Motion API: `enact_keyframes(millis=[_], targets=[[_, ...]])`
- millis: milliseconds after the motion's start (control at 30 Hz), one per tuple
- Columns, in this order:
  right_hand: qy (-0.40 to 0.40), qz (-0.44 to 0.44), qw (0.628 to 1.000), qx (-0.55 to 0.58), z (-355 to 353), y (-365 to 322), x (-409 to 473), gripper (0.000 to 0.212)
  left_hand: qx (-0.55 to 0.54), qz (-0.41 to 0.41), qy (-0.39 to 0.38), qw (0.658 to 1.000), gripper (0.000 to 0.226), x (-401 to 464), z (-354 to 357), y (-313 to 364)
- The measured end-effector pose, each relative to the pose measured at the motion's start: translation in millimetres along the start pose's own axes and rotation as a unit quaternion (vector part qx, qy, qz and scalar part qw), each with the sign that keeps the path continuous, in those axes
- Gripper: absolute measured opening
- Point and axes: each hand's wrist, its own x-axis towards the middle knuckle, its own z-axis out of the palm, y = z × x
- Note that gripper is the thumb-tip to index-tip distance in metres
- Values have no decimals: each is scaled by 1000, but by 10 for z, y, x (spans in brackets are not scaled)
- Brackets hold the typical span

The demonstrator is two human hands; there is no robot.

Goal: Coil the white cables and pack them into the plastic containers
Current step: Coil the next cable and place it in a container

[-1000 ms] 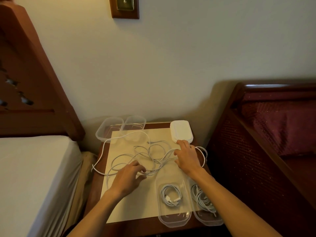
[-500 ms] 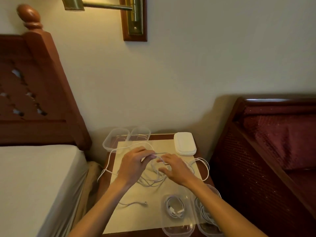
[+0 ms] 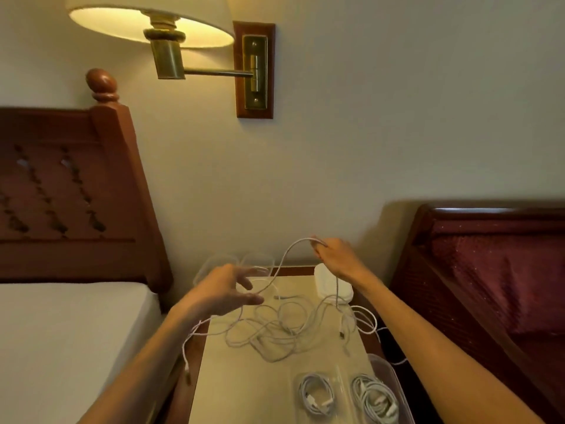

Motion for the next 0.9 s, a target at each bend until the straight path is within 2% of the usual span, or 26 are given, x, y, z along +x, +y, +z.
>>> enact_keyframes(millis=[67, 100, 167, 233, 267, 300, 367, 467, 533, 567, 633, 700, 733, 767, 800, 833, 900], targets=[[-30, -46, 998, -21, -4, -236, -28, 47, -130, 48, 30, 990, 81, 33, 137, 191], [-36, -65, 997, -20, -7, -329, -57, 45, -171, 65, 46, 982, 81, 67, 211, 271], [-37, -93, 995, -25, -37, -413, -95, 45, -173, 91, 84, 977, 61, 134, 285, 391], [-35, -111, 993, -28, -77, -403, -130, 46, -127, 111, 126, 978, 21, 198, 274, 438], [-32, -116, 993, -22, -88, -374, -150, 46, -120, 124, 144, 974, 16, 207, 243, 445], [-28, -113, 993, -11, -92, -330, -175, 45, -121, 142, 177, 966, 23, 205, 191, 472], [-35, -95, 995, 18, -56, -170, -236, 39, -120, 174, 275, 938, 29, 148, -21, 588], [-74, -42, 996, 28, 118, 302, -373, 31, -115, 238, 409, 873, 25, -35, -487, 831], [-73, -27, 997, 23, 201, 551, -444, 28, -104, 262, 463, 841, 21, -137, -720, 888], [-67, -26, 997, 24, 195, 583, -450, 26, -100, 254, 473, 838, 20, -145, -758, 851], [-47, -36, 997, 47, 126, 482, -401, 25, -105, 174, 458, 866, 18, -96, -722, 663], [-7, -47, 995, 92, -1, 245, -330, 29, -78, 22, 358, 930, 14, -44, -639, 415], [17, -54, 992, 112, -67, 124, -290, 32, -4, -54, 278, 959, 11, -75, -598, 351], [34, -64, 990, 117, -129, 5, -252, 33, 69, -109, 214, 968, 9, -124, -551, 328], [37, -76, 991, 106, -178, -109, -220, 33, 119, -136, 197, 964, 12, -159, -509, 343], [24, -89, 992, 82, -213, -226, -197, 33, 115, -113, 230, 960, 22, -179, -476, 399], [-19, -124, 992, 21, -238, -458, -186, 32, 19, 50, 316, 947, 53, -225, -417, 619]])
